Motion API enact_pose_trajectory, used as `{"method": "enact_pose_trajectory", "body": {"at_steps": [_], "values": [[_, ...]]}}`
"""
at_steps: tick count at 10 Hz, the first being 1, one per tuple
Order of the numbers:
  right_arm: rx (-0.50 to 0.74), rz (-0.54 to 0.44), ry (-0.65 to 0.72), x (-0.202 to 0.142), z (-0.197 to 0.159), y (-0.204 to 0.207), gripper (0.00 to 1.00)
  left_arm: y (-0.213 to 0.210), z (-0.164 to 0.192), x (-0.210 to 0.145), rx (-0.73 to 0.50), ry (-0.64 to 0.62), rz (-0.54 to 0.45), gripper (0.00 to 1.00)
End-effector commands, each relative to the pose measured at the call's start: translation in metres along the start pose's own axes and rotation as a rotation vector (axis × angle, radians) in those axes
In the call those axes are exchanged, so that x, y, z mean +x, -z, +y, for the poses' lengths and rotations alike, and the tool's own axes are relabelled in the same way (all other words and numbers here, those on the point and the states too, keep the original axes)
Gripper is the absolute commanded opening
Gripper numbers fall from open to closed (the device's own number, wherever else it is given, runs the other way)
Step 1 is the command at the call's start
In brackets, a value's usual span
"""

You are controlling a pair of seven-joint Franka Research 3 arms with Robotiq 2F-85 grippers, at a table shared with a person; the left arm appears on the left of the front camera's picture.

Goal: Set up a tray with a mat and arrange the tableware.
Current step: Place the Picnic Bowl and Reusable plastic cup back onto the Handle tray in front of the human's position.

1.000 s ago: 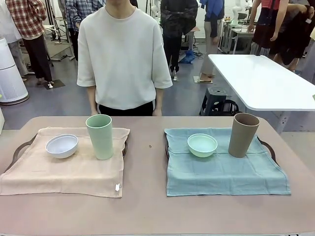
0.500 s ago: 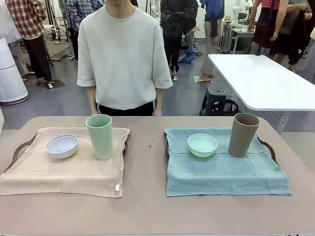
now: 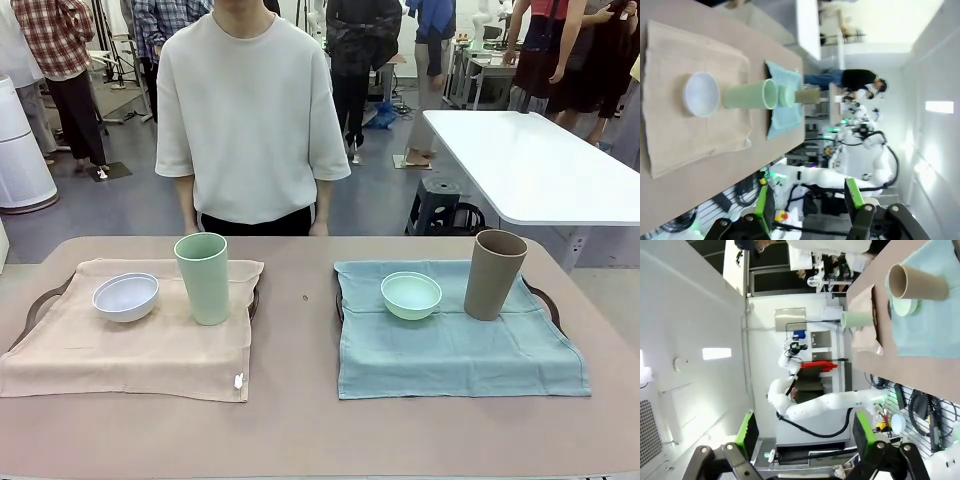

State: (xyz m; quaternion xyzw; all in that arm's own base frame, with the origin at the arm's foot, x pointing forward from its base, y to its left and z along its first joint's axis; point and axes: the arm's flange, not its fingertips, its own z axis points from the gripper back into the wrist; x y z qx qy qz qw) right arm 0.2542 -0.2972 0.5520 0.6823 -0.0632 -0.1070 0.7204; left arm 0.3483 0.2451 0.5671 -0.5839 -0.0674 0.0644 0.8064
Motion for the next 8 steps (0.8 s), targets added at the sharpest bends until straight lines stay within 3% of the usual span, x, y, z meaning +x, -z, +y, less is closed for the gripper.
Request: {"method": "enact_pose_trajectory", "body": {"at_steps": [1, 2, 3, 4, 8], "values": [[0.044, 0.048, -0.010, 0.005, -0.005, -0.011, 1.00, -0.018, 0.009, 0.010, -0.075, 0.004, 0.012, 0.75], [0.049, 0.055, -0.007, 0.006, -0.008, -0.010, 1.00, -0.020, 0.015, 0.012, -0.073, -0.011, 0.006, 0.75], [-0.046, -0.029, 0.032, 0.009, -0.005, 0.004, 1.00, -0.007, 0.009, 0.002, -0.050, -0.003, 0.001, 0.75], [0.034, 0.039, 0.013, 0.006, -0.012, 0.011, 1.00, -0.007, 0.009, 0.002, -0.050, -0.003, 0.001, 0.75], [0.034, 0.039, 0.013, 0.006, -0.012, 0.011, 1.00, -0.007, 0.009, 0.002, -0.050, -0.003, 0.001, 0.75]]}}
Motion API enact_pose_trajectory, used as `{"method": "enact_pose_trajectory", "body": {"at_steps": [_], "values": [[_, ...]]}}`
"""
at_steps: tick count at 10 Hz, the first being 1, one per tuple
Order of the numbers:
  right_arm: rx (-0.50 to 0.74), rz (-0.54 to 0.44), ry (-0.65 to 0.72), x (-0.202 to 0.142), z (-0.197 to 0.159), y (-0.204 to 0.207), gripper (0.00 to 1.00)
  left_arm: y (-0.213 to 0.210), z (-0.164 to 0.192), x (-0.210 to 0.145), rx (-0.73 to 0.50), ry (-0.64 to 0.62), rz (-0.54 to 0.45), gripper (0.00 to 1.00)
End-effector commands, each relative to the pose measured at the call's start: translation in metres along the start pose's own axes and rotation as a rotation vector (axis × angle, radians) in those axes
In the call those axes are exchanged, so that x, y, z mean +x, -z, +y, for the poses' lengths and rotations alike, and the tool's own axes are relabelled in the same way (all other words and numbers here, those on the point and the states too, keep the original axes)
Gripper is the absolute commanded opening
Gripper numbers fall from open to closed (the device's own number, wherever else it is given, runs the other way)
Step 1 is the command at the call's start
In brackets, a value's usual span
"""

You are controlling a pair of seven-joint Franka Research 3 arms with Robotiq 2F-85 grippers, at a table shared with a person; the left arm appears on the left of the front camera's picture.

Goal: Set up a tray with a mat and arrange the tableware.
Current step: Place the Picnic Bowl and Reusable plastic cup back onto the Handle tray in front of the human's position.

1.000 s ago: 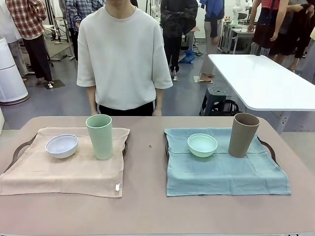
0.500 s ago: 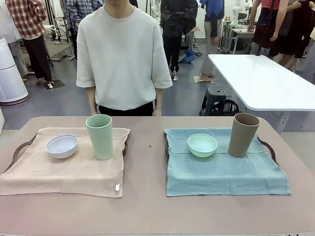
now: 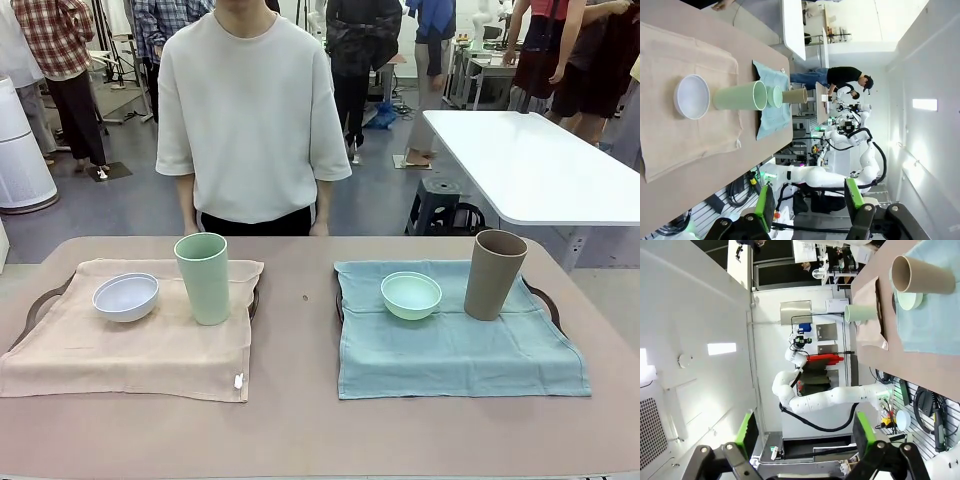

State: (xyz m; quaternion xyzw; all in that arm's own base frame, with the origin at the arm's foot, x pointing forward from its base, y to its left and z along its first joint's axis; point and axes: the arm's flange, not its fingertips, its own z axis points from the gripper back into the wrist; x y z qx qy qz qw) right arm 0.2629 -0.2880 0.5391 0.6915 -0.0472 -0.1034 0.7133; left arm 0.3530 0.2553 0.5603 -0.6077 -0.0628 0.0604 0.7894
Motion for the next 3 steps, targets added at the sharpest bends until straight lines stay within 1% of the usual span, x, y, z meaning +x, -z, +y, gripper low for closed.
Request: {"method": "enact_pose_trajectory", "body": {"at_steps": [1, 3], "values": [[0.013, 0.010, -0.007, -0.0009, 0.0001, -0.0007, 1.00, 0.0001, -0.0005, -0.0038, 0.008, 0.001, -0.012, 0.75], [0.013, 0.010, -0.007, -0.0009, 0.0001, -0.0007, 1.00, 0.0001, -0.0005, -0.0038, 0.008, 0.001, -0.012, 0.75]]}}
